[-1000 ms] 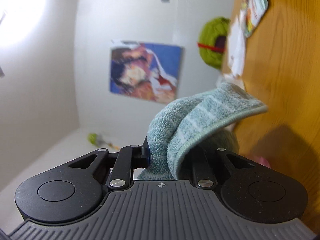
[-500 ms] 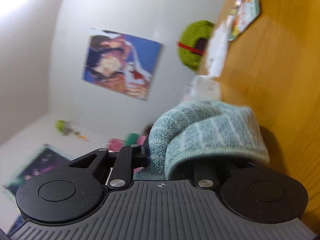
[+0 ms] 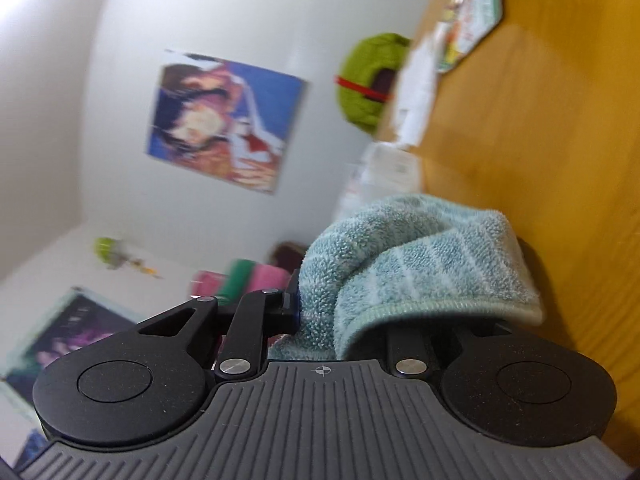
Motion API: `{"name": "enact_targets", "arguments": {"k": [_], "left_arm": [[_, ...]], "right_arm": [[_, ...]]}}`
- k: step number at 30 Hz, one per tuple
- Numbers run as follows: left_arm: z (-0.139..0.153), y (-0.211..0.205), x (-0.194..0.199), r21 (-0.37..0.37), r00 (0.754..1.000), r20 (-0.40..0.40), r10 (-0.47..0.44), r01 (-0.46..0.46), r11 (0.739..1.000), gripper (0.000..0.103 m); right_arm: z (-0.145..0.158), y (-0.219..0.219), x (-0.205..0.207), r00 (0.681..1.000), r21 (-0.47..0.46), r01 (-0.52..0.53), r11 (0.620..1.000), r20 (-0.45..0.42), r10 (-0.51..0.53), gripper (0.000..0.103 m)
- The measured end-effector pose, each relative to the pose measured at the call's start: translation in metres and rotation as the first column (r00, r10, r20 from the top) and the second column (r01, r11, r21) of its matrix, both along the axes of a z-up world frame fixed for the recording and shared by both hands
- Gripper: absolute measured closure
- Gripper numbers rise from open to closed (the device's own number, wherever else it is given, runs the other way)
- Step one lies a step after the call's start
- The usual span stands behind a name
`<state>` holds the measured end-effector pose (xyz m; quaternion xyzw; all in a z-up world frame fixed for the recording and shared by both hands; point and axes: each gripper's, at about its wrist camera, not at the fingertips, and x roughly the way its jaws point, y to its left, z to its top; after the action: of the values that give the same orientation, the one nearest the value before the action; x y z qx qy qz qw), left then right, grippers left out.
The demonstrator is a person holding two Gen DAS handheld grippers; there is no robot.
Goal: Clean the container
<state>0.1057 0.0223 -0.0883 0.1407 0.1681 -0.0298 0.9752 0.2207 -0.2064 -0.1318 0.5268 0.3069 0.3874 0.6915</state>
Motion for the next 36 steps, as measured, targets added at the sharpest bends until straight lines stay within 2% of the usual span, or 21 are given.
{"name": "enact_targets", "arguments": {"k": [3, 6, 11, 13, 16, 20, 23, 25, 26, 29, 31, 36], "left_arm": [[0.001, 0.002, 0.002, -0.004, 1.000, 0.000, 0.000, 0.000, 1.000, 0.031], [0.002, 0.002, 0.003, -0.004, 1.000, 0.000, -0.001, 0.001, 1.000, 0.031], [0.003, 0.000, 0.004, -0.020, 1.000, -0.009, 0.027, -0.028, 0.999, 0.028], [0.005, -0.003, 0.001, -0.055, 0.997, -0.025, 0.070, -0.072, 0.996, 0.022], [0.009, -0.005, -0.005, -0.111, 0.991, -0.054, 0.125, -0.130, 0.985, 0.021], [0.008, -0.011, -0.009, -0.118, 0.988, -0.083, 0.129, -0.138, 0.983, 0.021], [0.001, -0.018, -0.009, -0.091, 0.991, -0.097, 0.095, -0.104, 0.990, 0.024], [-0.003, -0.020, -0.009, -0.069, 0.992, -0.090, 0.086, -0.092, 0.993, 0.022], [-0.002, -0.017, -0.007, -0.074, 0.993, -0.088, 0.083, -0.089, 0.993, 0.019], [-0.001, -0.004, 0.001, -0.094, 0.995, -0.076, 0.070, -0.077, 0.993, 0.020], [0.000, 0.002, 0.006, -0.082, 0.996, -0.061, 0.060, -0.065, 0.995, 0.021], [-0.001, 0.002, 0.011, -0.047, 0.997, -0.055, 0.049, -0.052, 0.998, 0.023]], "right_arm": [[-0.003, 0.006, 0.001, 0.999, -0.103, 0.010, 0.995, -0.049, -0.015, 0.078], [-0.016, 0.013, 0.009, 0.989, -0.230, -0.009, 0.973, -0.148, -0.026, 0.078], [-0.015, 0.015, 0.010, 0.990, -0.262, -0.011, 0.965, -0.140, -0.027, 0.078], [-0.010, 0.015, 0.007, 0.995, -0.269, 0.010, 0.963, -0.089, -0.036, 0.077], [-0.001, 0.012, 0.003, 0.997, -0.254, 0.077, 0.964, 0.015, -0.076, 0.077], [0.007, 0.011, 0.001, 0.992, -0.241, 0.108, 0.964, 0.091, -0.088, 0.077], [0.009, 0.014, 0.001, 0.994, -0.253, 0.087, 0.964, 0.089, -0.066, 0.077], [0.009, 0.016, -0.001, 0.996, -0.255, 0.067, 0.965, 0.071, -0.050, 0.077], [0.010, 0.015, -0.002, 0.997, -0.260, 0.064, 0.963, 0.063, -0.049, 0.077], [0.010, 0.012, -0.006, 0.999, -0.284, 0.042, 0.958, 0.021, -0.038, 0.077], [0.011, 0.009, -0.009, 1.000, -0.296, 0.021, 0.955, -0.009, -0.025, 0.077], [0.013, 0.016, -0.011, 1.000, -0.347, 0.012, 0.938, 0.000, -0.012, 0.077]]}}
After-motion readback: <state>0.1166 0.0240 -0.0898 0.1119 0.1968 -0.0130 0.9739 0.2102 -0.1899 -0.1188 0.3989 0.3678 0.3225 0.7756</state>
